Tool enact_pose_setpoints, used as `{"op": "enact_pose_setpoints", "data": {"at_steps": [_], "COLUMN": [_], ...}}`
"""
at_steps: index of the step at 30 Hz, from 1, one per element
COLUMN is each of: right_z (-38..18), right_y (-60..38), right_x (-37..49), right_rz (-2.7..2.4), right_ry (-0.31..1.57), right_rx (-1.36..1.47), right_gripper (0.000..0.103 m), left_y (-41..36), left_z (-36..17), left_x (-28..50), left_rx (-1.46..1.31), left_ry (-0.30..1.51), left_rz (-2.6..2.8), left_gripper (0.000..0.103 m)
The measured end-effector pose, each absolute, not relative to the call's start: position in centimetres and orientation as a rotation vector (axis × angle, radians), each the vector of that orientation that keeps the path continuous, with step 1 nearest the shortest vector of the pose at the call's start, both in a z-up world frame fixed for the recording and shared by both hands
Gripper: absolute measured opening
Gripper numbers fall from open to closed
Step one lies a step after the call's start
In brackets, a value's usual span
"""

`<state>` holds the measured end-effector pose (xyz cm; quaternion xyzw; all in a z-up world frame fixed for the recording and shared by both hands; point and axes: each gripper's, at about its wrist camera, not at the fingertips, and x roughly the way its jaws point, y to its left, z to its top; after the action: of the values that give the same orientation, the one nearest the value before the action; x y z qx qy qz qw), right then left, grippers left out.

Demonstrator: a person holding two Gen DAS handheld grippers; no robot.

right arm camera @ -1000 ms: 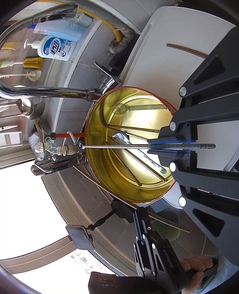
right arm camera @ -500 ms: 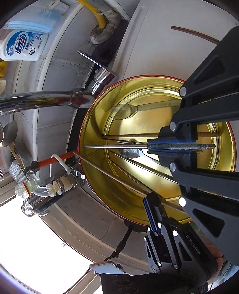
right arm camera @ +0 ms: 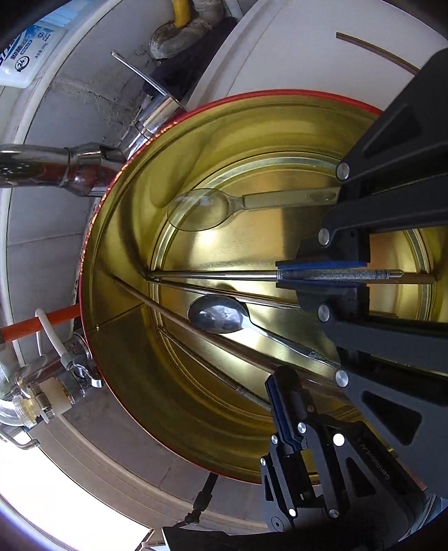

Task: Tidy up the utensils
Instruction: 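Lift both held chopsticks and lower them into the tin, then open both tools to release the chopsticks inside the tin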

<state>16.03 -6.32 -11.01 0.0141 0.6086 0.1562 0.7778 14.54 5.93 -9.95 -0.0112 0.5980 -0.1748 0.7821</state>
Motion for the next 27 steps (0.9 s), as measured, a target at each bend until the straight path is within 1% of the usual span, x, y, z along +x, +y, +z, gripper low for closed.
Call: {"op": "enact_pose_setpoints", "data": {"at_steps": [7, 8, 11, 12, 25, 26, 27], "right_z": [-10.6, -10.4, -9.5, -9.3, -9.3, -9.3, -9.1], "right_y": [-5.8, -5.8, -5.7, -5.6, -5.6, -5.5, -5.5], "right_x": [16.2, 16.1, 15.7, 15.6, 14.9, 14.7, 14.6], "right_rz": [0.346, 0.351, 0.359, 0.358, 0.377, 0.378, 0.378], "right_ry": [1.292, 1.284, 1.26, 1.249, 1.241, 1.239, 1.236], "right_rx": [0.017, 0.018, 0.036, 0.034, 0.027, 0.026, 0.027], "right_gripper": [0.007, 0.01, 0.039, 0.041, 0.041, 0.041, 0.041], "left_y": [5.5, 5.4, 4.9, 4.8, 4.6, 4.6, 4.6], "left_z": [-10.2, -10.1, -10.2, -10.2, -10.6, -10.5, -10.4], "left_x": [14.3, 14.2, 13.8, 13.7, 13.6, 13.5, 13.5], "left_rx": [-0.001, 0.016, 0.062, 0.068, 0.077, 0.083, 0.089], "left_ry": [1.293, 1.286, 1.281, 1.282, 1.285, 1.282, 1.274], "left_rz": [-0.365, -0.35, -0.333, -0.338, -0.325, -0.322, -0.315], "left_gripper": [0.006, 0.006, 0.008, 0.008, 0.009, 0.02, 0.046]}}
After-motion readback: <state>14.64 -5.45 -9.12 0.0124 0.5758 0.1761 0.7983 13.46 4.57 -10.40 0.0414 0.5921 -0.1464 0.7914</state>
